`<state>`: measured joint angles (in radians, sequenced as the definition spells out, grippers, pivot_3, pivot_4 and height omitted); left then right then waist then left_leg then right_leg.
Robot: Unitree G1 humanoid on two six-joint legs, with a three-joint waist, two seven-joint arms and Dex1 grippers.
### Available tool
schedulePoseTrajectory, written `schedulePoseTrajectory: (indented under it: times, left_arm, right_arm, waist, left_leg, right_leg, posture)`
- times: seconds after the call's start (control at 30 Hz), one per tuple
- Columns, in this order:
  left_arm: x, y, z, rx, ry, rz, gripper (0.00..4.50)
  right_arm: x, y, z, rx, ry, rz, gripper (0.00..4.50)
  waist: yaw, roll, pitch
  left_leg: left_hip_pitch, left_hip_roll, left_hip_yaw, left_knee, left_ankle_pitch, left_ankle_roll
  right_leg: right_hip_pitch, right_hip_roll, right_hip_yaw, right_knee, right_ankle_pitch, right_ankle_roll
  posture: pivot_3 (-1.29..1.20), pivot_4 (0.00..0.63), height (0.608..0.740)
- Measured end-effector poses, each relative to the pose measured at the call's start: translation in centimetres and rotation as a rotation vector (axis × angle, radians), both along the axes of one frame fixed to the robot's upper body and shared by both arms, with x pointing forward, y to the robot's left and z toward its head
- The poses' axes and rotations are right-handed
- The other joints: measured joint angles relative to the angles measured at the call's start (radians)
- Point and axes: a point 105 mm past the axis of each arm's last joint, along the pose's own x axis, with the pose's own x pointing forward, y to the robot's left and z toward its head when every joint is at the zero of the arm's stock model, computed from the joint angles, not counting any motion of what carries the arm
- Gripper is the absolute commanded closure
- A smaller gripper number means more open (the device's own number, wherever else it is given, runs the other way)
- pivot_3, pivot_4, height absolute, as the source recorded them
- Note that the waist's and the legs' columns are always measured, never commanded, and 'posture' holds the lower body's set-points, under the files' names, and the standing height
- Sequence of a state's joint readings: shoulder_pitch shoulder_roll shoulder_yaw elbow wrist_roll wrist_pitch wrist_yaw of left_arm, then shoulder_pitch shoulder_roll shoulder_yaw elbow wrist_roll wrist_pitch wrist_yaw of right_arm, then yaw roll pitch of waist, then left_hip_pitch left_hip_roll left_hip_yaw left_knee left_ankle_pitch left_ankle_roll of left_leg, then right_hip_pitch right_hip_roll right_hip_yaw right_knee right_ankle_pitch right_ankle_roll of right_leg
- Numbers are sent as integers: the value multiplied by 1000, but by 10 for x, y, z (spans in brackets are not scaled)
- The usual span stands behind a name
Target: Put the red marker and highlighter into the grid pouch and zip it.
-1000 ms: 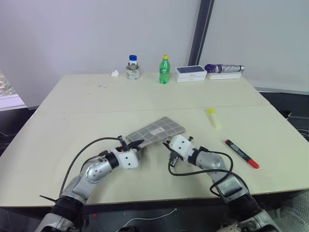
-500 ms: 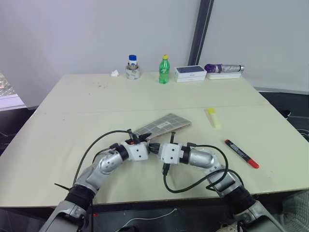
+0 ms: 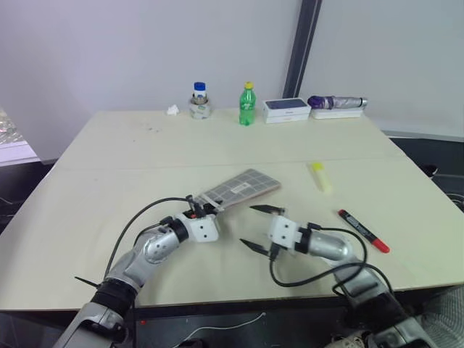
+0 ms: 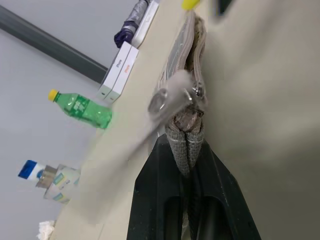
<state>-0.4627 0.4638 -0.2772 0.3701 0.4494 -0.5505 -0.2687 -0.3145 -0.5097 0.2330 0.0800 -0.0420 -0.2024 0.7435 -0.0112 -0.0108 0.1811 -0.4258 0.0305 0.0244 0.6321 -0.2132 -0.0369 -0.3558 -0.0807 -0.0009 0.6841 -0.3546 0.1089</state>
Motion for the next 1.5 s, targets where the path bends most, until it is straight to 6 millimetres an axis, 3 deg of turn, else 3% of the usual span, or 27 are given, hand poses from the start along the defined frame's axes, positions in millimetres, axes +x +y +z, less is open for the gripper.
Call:
schedulePoseTrajectory:
  times: [0.13,0.33,0.5,0.83,0.97,1.2,1.47,1.5]
  left_arm:
    - [-1,7,0,1,-10,11,4500]
    - [-3,20,0,8,-27,34,4500]
    - [-7,24,-1,3,-29,37,4500]
    - [-7,21,0,-6,-29,36,4500]
    - [-7,19,-1,-14,-24,38,4500]
    - [-7,9,0,-22,-26,15,4500]
    - [-5,9,1,-25,-22,28,4500]
    - [-5,9,1,-25,-22,28,4500]
  right_arm:
    - [-5,-28,5,60,31,-93,10]
    - [2,-67,45,398,14,-325,10]
    - [7,-89,44,490,13,-492,10]
    - [26,-100,48,494,-22,-602,10]
    - [49,-119,40,470,18,-748,10]
    - [104,-144,46,447,122,-948,10]
    - [120,-167,27,380,284,-1083,10]
    - [120,-168,23,374,305,-1086,251]
  waist:
    - [-2,0,0]
    - [1,0,0]
    - [1,0,0]
    - [1,0,0]
    - [0,0,0]
    - [1,0,0]
    - [-3,0,0]
    - [-3,0,0]
  left_leg:
    - [0,0,0,0,0,0]
    - [0,1,0,0,0,0]
    - [0,1,0,0,0,0]
    - [0,0,0,0,0,0]
    - [0,0,1,-1,0,0]
    - [0,0,1,-1,0,0]
    - [-1,0,2,-2,0,0]
    - [-1,0,2,-2,0,0]
  right_leg:
    - [0,1,0,0,0,0]
    - [1,0,0,0,0,0]
    - [0,0,0,0,0,0]
    - [0,0,0,0,0,0]
    - [0,0,0,0,0,0]
    - [-1,0,0,0,0,0]
    - [-2,-1,0,-1,0,0]
    - [-2,-1,1,-1,0,0]
  posture:
    - [0,150,740]
    - [0,150,740]
    - [0,150,740]
    - [0,150,740]
    - [0,150,740]
    - [0,150,740]
    - [0,150,740]
    - [0,150,740]
